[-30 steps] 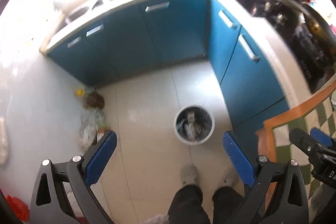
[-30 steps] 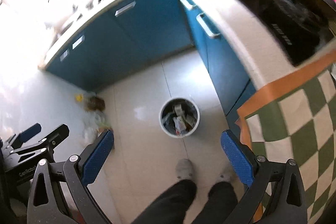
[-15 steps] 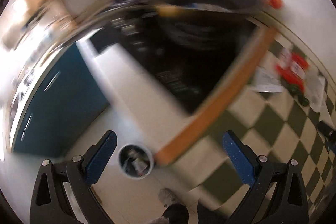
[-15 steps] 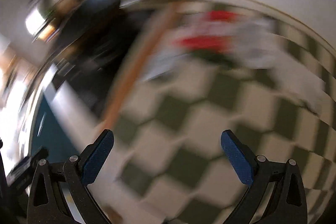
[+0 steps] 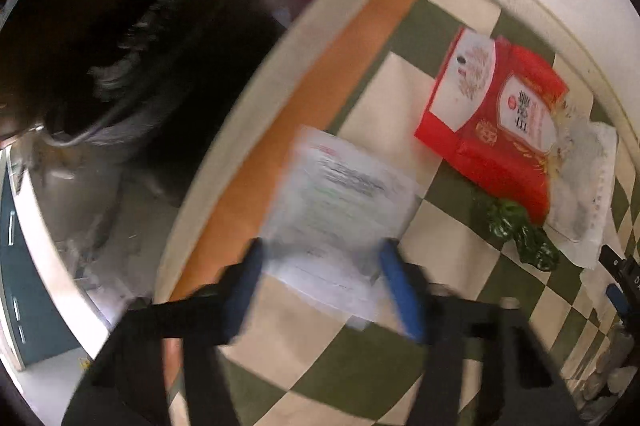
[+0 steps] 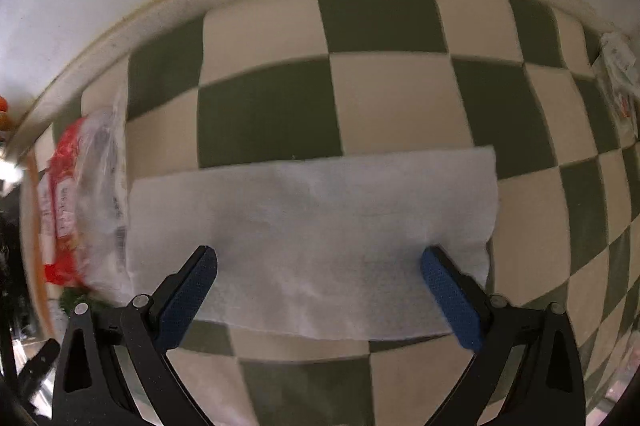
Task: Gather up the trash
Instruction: 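Grasp the white paper packet with the left tool while the right tool grasps the white tissue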
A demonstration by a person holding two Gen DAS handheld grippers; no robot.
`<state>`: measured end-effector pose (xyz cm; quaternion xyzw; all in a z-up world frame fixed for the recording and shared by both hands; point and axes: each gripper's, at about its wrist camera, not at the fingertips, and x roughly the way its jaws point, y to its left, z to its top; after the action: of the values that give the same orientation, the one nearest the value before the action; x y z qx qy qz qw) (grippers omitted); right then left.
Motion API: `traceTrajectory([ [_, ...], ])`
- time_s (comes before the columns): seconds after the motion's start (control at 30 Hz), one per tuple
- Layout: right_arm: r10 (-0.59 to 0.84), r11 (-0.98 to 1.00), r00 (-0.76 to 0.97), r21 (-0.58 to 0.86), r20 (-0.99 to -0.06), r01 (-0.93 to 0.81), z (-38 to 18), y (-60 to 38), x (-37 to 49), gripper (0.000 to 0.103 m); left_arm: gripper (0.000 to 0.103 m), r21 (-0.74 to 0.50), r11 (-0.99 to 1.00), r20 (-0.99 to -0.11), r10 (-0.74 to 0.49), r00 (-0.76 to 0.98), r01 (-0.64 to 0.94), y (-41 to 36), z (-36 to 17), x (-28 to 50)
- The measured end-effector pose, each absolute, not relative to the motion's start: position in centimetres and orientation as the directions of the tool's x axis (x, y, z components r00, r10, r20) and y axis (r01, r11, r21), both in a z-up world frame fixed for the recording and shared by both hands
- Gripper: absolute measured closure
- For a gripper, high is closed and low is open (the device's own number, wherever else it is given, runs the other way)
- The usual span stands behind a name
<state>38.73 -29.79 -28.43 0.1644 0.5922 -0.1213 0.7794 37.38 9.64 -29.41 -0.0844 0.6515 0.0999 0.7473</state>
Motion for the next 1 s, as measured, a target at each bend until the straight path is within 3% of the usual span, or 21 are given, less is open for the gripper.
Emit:
traceTrajectory([
  [0.03, -0.011, 0.920, 0.274, 0.097, -0.962, 0.379, -28.4, -29.6, 38.7, 0.004, 0.071, 0.004, 0.968, -0.992, 0.036, 0.123, -0.252, 9.5, -29.8, 37.6],
  [0.07, -0.032, 0.923, 0.281, 0.079, -0.959, 0.376, -28.3, -29.4, 38.6, 0.012, 0.078, 0.011, 0.970, -0.990, 0.045, 0.133, -0.242, 9.3, -29.7, 37.6],
  [0.1, -0.063, 0.928, 0.307, 0.057, -0.950, 0.369, -27.8, -29.1, 38.4, 0.019, 0.092, 0.013, 0.973, -0.989, 0.046, 0.137, -0.230, 9.0, -29.6, 37.6],
  [0.13, -0.071, 0.930, 0.332, 0.057, -0.941, 0.362, -27.4, -29.0, 38.2, 0.039, 0.100, 0.012, 0.976, -0.989, 0.043, 0.139, -0.216, 8.7, -29.5, 37.6],
  [0.17, -0.074, 0.932, 0.347, 0.059, -0.935, 0.357, -27.1, -29.0, 38.0, 0.071, 0.102, 0.015, 0.977, -0.989, 0.046, 0.139, -0.213, 8.6, -29.4, 37.5],
  [0.23, -0.045, 0.931, 0.350, 0.088, -0.936, 0.353, -26.9, -29.3, 37.9, 0.101, 0.103, 0.024, 0.978, -0.988, 0.055, 0.146, -0.205, 8.4, -29.2, 37.2],
  [0.4, -0.001, 0.930, 0.377, 0.138, -0.926, 0.340, -26.2, -31.0, 36.8, 0.102, 0.103, 0.032, 0.973, -0.981, 0.075, 0.181, -0.229, 8.6, -27.8, 34.8],
  [0.67, 0.123, 0.930, 0.447, 0.259, -0.886, 0.259, -21.5, -30.5, 31.9, 0.102, 0.103, -0.069, 0.952, -0.954, 0.024, 0.299, -0.298, 10.5, -21.9, 28.5],
  [0.83, 0.172, 0.936, 0.459, 0.290, -0.872, 0.201, -20.2, -28.2, 29.7, 0.102, 0.101, -0.246, 0.915, -0.927, -0.127, 0.352, -0.318, 13.8, -22.0, 26.6],
  [0.87, 0.171, 0.936, 0.462, 0.290, -0.870, 0.200, -20.4, -28.2, 29.8, 0.102, 0.095, -0.276, 0.905, -0.927, -0.161, 0.340, -0.325, 14.2, -23.2, 27.3],
  [0.9, 0.170, 0.936, 0.459, 0.289, -0.872, 0.201, -20.6, -28.1, 29.7, 0.102, 0.081, -0.287, 0.900, -0.930, -0.180, 0.319, -0.329, 14.2, -24.6, 27.7],
  [0.97, 0.169, 0.934, 0.453, 0.289, -0.875, 0.210, -21.2, -27.7, 30.0, 0.102, 0.069, -0.288, 0.904, -0.941, -0.206, 0.269, -0.316, 13.6, -27.7, 29.5],
  [1.0, 0.166, 0.934, 0.453, 0.287, -0.876, 0.214, -21.5, -27.6, 30.5, 0.102, 0.068, -0.281, 0.907, -0.947, -0.209, 0.245, -0.314, 13.3, -28.8, 29.9],
])
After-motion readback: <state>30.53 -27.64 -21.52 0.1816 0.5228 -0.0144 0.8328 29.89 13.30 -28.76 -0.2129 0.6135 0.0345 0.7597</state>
